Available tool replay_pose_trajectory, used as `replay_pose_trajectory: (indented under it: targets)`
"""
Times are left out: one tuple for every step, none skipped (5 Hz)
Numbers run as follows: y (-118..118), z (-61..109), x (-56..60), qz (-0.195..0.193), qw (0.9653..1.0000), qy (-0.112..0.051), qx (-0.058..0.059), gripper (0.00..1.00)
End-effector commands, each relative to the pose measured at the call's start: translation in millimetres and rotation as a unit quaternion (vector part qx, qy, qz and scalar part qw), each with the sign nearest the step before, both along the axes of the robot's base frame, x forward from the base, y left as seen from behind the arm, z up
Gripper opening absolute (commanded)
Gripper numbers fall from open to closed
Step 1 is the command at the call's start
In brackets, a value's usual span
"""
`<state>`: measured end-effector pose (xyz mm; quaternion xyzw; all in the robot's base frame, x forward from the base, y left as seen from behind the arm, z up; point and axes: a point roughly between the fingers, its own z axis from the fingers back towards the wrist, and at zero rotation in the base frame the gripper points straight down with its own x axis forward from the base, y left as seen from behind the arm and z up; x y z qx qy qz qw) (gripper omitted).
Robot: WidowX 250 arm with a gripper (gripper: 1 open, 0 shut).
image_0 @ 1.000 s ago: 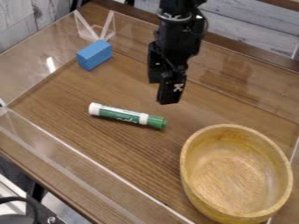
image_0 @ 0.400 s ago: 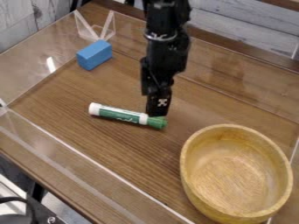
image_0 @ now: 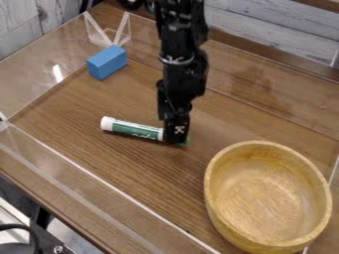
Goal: Put the green marker in the brown bowl
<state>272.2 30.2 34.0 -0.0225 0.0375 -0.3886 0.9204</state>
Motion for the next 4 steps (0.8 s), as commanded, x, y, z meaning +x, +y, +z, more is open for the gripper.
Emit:
replay_pose_trajectory:
  targets:
    - [2.5,0.4,5.7,-0.001,0.9998,-0.019,0.0,1.0]
    - [2.2,-6.0,4.6,-0.003,0.9999,-0.016,-0.002,1.0]
    - [2.0,-7.7,3.4,-0.005,0.9999,-0.015,-0.004,0.0]
    - [1.0,-8.0,0.3,-0.005,0.9999,-0.012,-0.007,0.0]
